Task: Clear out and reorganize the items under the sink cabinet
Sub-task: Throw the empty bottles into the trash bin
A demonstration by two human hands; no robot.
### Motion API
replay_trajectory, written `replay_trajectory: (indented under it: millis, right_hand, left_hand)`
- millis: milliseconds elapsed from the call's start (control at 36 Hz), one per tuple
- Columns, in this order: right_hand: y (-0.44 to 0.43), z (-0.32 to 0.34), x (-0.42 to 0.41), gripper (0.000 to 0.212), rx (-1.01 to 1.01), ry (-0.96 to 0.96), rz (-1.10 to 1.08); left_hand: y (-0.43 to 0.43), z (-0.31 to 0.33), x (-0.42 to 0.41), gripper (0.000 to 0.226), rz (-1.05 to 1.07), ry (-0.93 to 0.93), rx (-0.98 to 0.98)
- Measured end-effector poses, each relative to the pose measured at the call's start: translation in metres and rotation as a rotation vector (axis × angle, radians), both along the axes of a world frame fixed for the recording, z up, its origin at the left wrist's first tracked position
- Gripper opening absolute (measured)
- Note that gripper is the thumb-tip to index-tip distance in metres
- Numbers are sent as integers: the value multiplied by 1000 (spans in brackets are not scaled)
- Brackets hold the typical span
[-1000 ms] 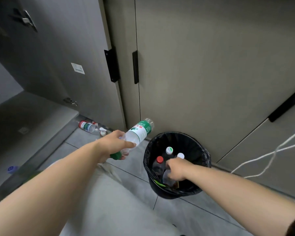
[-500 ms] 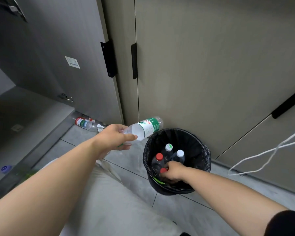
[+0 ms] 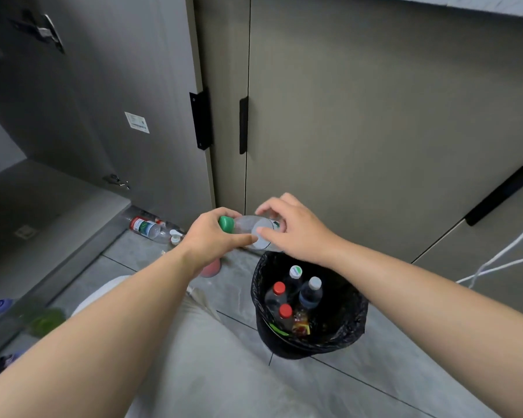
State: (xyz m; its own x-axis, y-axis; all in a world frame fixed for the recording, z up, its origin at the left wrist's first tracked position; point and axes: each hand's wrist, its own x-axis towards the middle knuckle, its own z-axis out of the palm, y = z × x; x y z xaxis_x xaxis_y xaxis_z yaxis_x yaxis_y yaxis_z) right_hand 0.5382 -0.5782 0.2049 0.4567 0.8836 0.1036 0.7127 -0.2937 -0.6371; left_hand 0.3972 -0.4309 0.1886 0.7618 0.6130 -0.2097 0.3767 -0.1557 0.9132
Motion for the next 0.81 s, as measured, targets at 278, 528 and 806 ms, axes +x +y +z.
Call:
replay_trajectory:
  millis: [278, 528, 806]
  right_hand:
    - [24, 8, -3, 40, -88, -61, 14]
    - [-4, 16, 10, 31, -75, -247, 36]
    - [-59, -6, 30, 24, -316, -128, -95]
  left_hand:
    - [-5, 4, 3, 44, -64, -24, 190]
    - [-11, 6, 6, 45, -277, -153, 34]
    - [-14, -3, 10, 21, -261, -44, 186]
